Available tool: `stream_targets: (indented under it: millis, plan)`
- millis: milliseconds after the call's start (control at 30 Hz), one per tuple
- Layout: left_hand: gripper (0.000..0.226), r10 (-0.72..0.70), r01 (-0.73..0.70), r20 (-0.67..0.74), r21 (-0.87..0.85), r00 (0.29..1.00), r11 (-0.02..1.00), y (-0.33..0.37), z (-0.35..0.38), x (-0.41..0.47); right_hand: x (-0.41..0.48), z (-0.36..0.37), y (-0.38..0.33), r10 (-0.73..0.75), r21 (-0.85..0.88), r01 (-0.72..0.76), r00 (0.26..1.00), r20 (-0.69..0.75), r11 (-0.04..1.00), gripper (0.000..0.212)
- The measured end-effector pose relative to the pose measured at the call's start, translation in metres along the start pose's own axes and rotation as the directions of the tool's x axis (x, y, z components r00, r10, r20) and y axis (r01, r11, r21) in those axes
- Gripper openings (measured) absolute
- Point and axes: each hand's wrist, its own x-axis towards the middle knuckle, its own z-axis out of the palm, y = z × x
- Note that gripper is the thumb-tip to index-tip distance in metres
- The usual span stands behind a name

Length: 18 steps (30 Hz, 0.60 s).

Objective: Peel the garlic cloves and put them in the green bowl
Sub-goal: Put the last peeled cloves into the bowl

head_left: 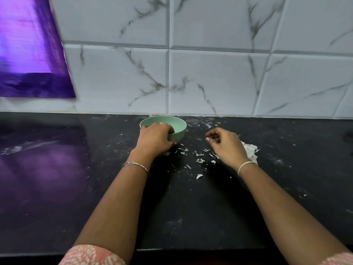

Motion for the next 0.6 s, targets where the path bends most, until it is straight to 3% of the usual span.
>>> stream_targets:
  millis: [167,300,367,467,533,600]
  plan:
    - [0.031,-0.014,0.014,-0.013,0.004,1.000,1.000,-0.003,-0.002,-0.001,-0.001,0.000,-0.008,0.004,-0.180,-0.015,0.998,-0.063,0.984,0.034]
    - [0.030,-0.062,0.061,-0.036,-0.022,0.997,0.998,-0.012,-0.004,-0.002,-0.002,-0.003,-0.005,0.019,-0.208,-0.031,0.998,-0.057,0.978,0.023]
    - [0.029,-0.087,0.085,-0.046,-0.037,0.995,0.996,-0.016,-0.004,-0.001,-0.006,-0.002,-0.011,-0.038,-0.144,0.035,0.999,-0.013,0.989,0.021]
    - [0.028,-0.097,0.094,-0.046,-0.052,0.994,0.994,-0.017,-0.004,-0.001,-0.029,0.004,-0.041,-0.194,-0.063,0.212,0.956,0.221,0.975,0.024]
    - [0.028,-0.092,0.090,-0.049,-0.044,0.995,0.995,-0.017,-0.003,-0.001,-0.053,0.014,-0.064,-0.263,-0.114,0.353,0.843,0.469,0.929,0.043]
    - [0.029,-0.087,0.085,-0.051,-0.039,0.995,0.996,-0.017,-0.003,-0.001,-0.074,0.025,-0.080,-0.279,-0.137,0.453,0.732,0.622,0.881,0.059]
